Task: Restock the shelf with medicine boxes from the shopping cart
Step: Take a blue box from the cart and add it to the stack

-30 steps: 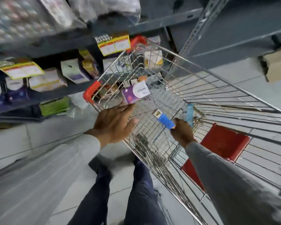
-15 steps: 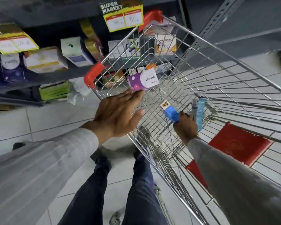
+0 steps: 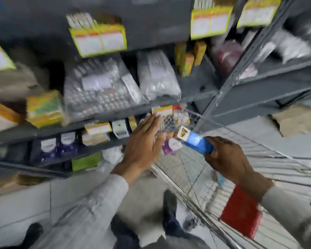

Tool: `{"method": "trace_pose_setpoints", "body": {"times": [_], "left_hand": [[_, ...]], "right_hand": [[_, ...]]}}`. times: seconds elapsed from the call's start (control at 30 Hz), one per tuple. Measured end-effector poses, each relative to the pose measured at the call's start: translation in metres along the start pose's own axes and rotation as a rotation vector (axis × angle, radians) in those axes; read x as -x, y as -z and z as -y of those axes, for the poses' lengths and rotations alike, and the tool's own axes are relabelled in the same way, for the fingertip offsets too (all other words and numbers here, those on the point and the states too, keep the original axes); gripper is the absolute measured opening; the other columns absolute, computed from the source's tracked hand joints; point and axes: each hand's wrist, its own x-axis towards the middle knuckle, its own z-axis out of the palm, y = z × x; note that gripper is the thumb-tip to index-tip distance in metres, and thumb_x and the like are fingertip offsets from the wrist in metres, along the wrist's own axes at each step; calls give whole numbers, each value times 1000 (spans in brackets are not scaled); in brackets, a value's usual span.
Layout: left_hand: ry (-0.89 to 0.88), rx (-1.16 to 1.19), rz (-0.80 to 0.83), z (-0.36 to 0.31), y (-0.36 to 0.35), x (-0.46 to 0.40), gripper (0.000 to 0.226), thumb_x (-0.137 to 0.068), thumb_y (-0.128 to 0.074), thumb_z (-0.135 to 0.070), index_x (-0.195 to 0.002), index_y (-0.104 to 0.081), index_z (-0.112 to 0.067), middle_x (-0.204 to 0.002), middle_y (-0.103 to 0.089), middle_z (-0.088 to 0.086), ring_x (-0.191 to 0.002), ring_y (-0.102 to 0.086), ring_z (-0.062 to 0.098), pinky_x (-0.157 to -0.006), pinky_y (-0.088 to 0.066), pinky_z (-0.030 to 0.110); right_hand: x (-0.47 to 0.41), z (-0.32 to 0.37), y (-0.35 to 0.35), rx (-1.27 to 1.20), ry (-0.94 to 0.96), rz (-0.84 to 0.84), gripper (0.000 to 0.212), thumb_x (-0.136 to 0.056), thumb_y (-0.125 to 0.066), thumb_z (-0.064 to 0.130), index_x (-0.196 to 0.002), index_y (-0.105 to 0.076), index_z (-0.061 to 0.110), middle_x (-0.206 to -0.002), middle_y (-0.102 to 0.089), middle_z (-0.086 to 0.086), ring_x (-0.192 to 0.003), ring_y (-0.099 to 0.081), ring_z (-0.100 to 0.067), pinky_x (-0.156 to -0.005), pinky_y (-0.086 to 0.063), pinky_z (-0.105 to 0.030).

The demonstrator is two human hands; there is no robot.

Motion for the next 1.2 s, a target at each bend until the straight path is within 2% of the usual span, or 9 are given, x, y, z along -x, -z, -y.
{"method": "trace_pose_setpoints", "body": {"times": [0.1, 0.2, 0.3, 0.37, 0.53, 0.63, 0.73, 0.97, 1.2], "left_hand": [[-102, -21, -271, -4, 83, -14, 55, -102, -55, -33, -151, -46, -12, -160, -43, 5, -152, -33, 16, -124, -28, 33], [-157, -84, -465, 2, 172, -24, 54, -101, -55, -32, -152, -46, -14, -160, -44, 2, -152, -33, 15, -124, -29, 36], [-143, -194, -645, 24, 253, -27, 53, -101, -56, -29, -150, -48, -12, -157, -47, 4, -151, -36, 18, -124, -31, 39], [-87, -276, -741, 45, 298, -26, 50, -100, -55, -28, -148, -51, -11, -155, -50, 6, -149, -40, 21, -123, -32, 40], [156, -463, -689, 95, 368, -27, 52, -100, -44, -33, -143, -54, -5, -151, -53, 17, -146, -42, 35, -121, -32, 52], [290, -506, -572, 121, 385, -29, 50, -99, -44, -21, -146, -47, -4, -154, -48, 20, -148, -37, 39, -121, -27, 57], [407, -573, -477, 139, 387, -29, 58, -103, -34, -31, -155, -33, -5, -164, -32, 16, -154, -24, 31, -127, -17, 49], [455, -591, -468, 145, 385, -28, 73, -99, -9, -46, -157, -29, -6, -166, -29, 14, -155, -22, 27, -129, -12, 42], [457, -568, -492, 145, 386, -29, 69, -98, -15, -44, -150, -44, -8, -159, -44, 14, -150, -36, 27, -127, -21, 45]], "right_hand": [[-14, 51, 73, 31, 60, -159, 57, -63, -72, 24, -120, -71, 23, -101, -76, -1, -89, -70, -29, -68, -52, -31], [-36, 102, 132, -21, 132, -292, 57, -62, -84, 18, -118, -72, 22, -102, -77, -1, -88, -72, -28, -72, -50, -32], [-60, 156, 180, -67, 246, -370, 57, -65, -82, 25, -120, -73, 17, -108, -78, -5, -92, -75, -28, -80, -56, -34], [-78, 192, 208, -89, 326, -383, 56, -67, -80, 27, -123, -71, 20, -111, -78, -2, -94, -74, -26, -82, -54, -33], [-132, 282, 251, -116, 469, -346, 55, -76, -77, 34, -129, -65, 31, -112, -76, 3, -101, -70, -23, -80, -46, -29], [-168, 340, 257, -145, 534, -296, 49, -78, -75, 31, -126, -66, 29, -105, -76, 2, -99, -69, -23, -76, -43, -26], [-202, 392, 250, -121, 601, -208, 51, -81, -74, 27, -131, -65, 26, -117, -69, -4, -111, -64, -26, -91, -48, -31], [-246, 455, 221, -47, 625, -101, 53, -88, -66, 19, -141, -59, 26, -147, -53, -1, -134, -52, -26, -111, -39, -34], [-253, 460, 207, -66, 640, -91, 52, -93, -66, 22, -144, -56, 22, -148, -53, -2, -133, -51, -24, -112, -44, -38]]}}
